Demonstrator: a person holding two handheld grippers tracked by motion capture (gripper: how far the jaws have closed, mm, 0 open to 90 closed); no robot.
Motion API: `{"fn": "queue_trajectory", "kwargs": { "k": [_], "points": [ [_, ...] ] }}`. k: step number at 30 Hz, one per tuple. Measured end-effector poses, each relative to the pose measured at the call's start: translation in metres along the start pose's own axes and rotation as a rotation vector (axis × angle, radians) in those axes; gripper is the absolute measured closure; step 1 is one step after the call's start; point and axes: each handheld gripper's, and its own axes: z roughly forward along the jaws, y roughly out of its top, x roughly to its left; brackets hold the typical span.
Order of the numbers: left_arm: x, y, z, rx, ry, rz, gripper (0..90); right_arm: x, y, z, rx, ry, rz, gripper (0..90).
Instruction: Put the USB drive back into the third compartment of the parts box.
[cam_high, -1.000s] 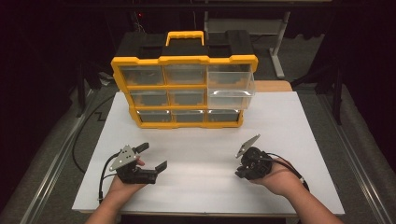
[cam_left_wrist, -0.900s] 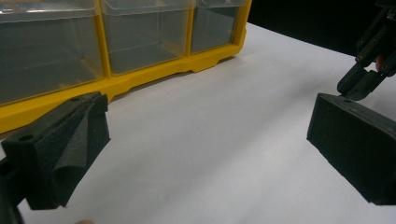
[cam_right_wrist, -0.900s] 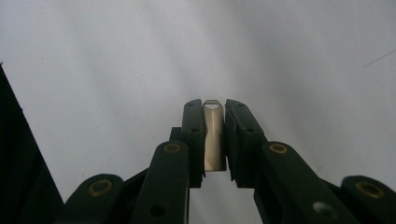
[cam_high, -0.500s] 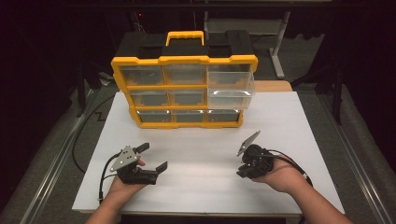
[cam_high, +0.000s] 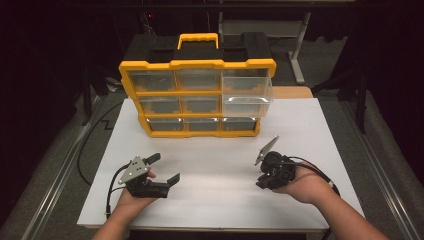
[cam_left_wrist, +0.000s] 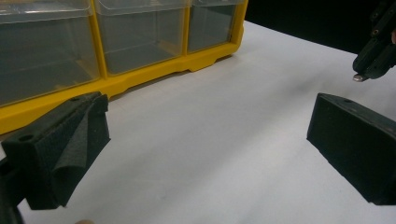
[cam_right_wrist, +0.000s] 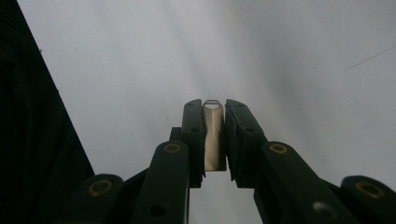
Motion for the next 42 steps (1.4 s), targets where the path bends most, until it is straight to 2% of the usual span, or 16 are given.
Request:
{"fn": "queue_trajectory", "kwargs": {
  "k": [14,25,40,42],
  "points": [
    [-0.001,0.0,0.0,0.0,-0.005,0.005,0.2,-0.003,0.004,-0.024,0.026,-0.008,-0.011,80.0],
    [-0.001,0.0,-0.001,-0.003,-0.008,0.002,0.2,-0.004,0.012,-0.046,0.029,0.011,-0.018,80.0],
    [-0.003,0.0,-0.001,0.001,-0.01,0.02,0.2,-0.003,0.026,-0.076,0.04,-0.001,-0.052,80.0],
    [-0.003,0.0,-0.001,0.007,-0.011,0.023,0.2,-0.004,0.027,-0.081,0.038,-0.003,-0.044,80.0]
  ]
}}
